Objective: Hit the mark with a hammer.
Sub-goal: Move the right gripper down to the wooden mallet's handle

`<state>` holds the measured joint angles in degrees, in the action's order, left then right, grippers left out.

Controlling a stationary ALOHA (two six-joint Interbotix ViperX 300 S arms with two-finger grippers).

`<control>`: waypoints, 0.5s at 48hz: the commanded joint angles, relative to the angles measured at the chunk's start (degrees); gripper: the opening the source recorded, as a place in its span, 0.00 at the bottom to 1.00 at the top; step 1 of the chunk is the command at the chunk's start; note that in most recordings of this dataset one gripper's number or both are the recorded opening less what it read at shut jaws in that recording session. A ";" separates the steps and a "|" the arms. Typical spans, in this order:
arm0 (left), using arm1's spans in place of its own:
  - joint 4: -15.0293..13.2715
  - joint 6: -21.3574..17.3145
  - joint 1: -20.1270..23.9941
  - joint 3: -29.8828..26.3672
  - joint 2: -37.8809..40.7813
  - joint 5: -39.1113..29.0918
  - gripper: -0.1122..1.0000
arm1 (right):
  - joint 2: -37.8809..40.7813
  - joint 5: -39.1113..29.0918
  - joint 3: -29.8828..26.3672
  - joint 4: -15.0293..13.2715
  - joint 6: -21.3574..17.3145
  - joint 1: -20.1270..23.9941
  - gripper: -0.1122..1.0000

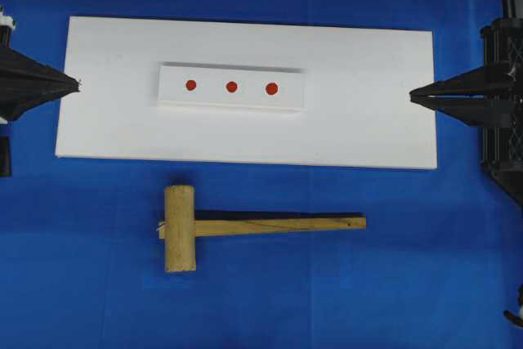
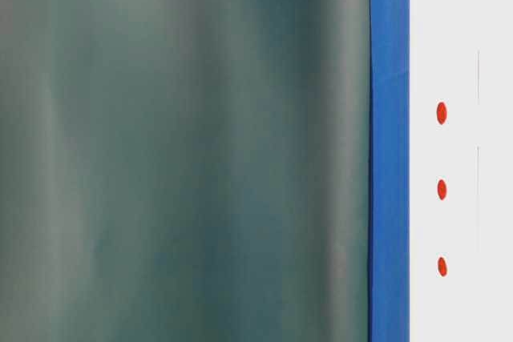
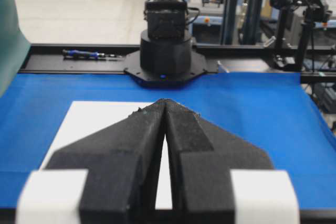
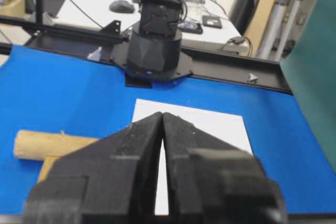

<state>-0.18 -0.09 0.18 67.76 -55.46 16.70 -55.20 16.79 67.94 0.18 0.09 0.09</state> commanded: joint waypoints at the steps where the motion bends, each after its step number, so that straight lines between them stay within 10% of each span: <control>1: -0.44 0.35 -0.44 -1.32 0.44 0.09 0.10 | 0.88 -0.09 -1.93 0.00 0.26 -0.26 0.10; 24: -0.44 0.35 -0.44 -1.23 0.44 -0.18 0.10 | 16.35 -6.68 -11.95 0.00 -5.10 7.21 0.05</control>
<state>-0.53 0.18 -0.09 67.85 -55.55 16.35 -41.66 10.37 58.97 0.18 -4.39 6.94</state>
